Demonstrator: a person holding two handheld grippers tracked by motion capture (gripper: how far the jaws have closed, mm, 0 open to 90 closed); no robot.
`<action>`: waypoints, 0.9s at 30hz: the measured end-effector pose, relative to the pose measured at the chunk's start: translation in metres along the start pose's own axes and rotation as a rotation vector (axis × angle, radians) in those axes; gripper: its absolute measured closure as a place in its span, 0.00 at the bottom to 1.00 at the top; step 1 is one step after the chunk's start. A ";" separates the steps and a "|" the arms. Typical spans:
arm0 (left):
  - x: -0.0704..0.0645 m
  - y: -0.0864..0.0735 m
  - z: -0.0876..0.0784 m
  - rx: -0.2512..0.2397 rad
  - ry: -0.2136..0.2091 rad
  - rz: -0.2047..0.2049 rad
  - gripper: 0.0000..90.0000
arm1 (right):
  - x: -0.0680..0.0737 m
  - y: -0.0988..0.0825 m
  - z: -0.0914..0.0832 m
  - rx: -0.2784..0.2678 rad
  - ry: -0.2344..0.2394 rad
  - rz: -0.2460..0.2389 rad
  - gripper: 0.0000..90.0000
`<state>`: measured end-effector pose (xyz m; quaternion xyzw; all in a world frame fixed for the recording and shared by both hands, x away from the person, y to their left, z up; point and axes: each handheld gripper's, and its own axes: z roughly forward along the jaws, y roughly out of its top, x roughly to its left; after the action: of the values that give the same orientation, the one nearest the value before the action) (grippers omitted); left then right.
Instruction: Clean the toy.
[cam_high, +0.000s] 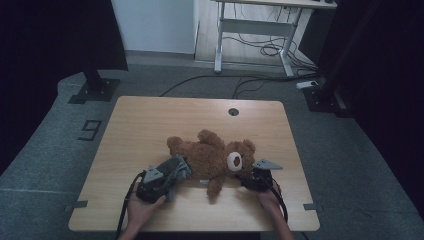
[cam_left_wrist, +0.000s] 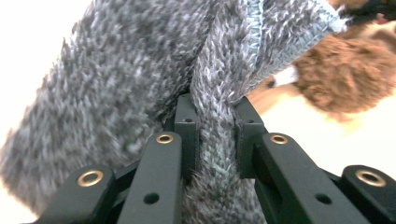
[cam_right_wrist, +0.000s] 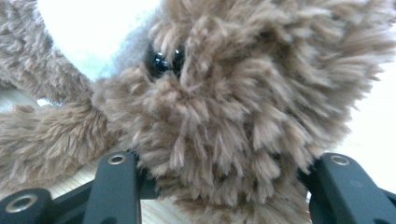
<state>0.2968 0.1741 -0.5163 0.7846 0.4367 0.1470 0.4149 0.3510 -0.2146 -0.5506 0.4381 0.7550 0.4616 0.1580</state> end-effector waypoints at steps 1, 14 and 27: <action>0.006 0.000 -0.004 -0.010 0.008 -0.019 0.84 | 0.000 0.000 0.000 -0.001 -0.001 0.000 0.52; -0.006 0.025 -0.015 -0.131 0.004 -0.011 0.84 | 0.000 0.000 0.000 -0.001 -0.002 0.003 0.52; -0.104 0.086 0.043 -0.171 -0.196 0.133 0.85 | -0.001 0.001 0.001 -0.002 -0.003 0.007 0.52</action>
<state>0.3104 0.0446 -0.4620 0.7842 0.3269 0.1337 0.5102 0.3525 -0.2144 -0.5506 0.4411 0.7529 0.4622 0.1578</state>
